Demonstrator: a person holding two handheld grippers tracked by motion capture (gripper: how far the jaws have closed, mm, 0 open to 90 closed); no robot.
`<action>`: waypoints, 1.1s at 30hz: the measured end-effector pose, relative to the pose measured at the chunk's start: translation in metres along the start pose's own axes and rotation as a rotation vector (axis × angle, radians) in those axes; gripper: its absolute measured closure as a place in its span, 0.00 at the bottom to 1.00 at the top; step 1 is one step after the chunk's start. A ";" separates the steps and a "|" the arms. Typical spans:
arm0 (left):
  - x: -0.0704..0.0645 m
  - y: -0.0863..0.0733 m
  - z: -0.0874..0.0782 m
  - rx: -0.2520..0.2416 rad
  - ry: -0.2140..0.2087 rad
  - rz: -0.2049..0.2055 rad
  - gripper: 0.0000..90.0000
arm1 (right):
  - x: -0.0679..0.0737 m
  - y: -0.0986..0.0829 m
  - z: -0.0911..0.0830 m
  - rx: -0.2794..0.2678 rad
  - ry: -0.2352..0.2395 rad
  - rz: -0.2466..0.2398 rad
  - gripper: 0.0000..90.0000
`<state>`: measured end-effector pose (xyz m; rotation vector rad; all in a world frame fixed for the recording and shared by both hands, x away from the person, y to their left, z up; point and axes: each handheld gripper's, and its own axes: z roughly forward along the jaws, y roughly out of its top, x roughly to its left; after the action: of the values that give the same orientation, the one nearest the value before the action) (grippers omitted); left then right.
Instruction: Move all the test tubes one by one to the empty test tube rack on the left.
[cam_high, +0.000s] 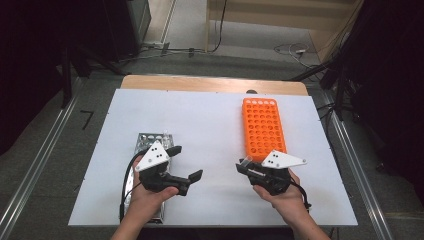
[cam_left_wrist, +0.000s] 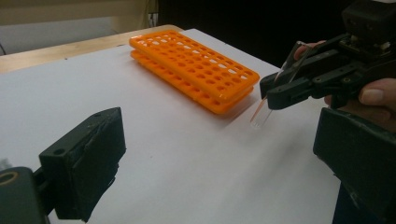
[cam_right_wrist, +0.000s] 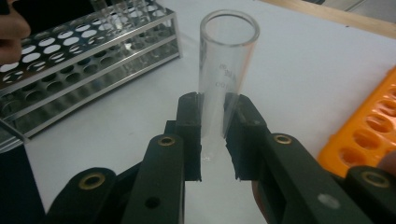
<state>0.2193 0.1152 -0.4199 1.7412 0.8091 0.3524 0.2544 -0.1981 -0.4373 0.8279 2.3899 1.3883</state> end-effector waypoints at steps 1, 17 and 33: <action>-0.001 0.000 0.001 0.001 -0.005 0.002 0.04 | 0.002 0.000 0.001 0.002 0.006 -0.004 0.82; -0.024 0.001 0.016 0.020 -0.062 0.041 0.28 | 0.026 0.001 0.015 0.025 0.071 -0.054 0.82; -0.041 -0.001 0.027 0.023 -0.127 0.100 0.63 | 0.047 0.004 0.026 0.046 0.133 -0.083 0.82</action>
<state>0.2057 0.0684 -0.4227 1.8104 0.6388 0.2974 0.2306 -0.1507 -0.4443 0.6574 2.5336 1.4017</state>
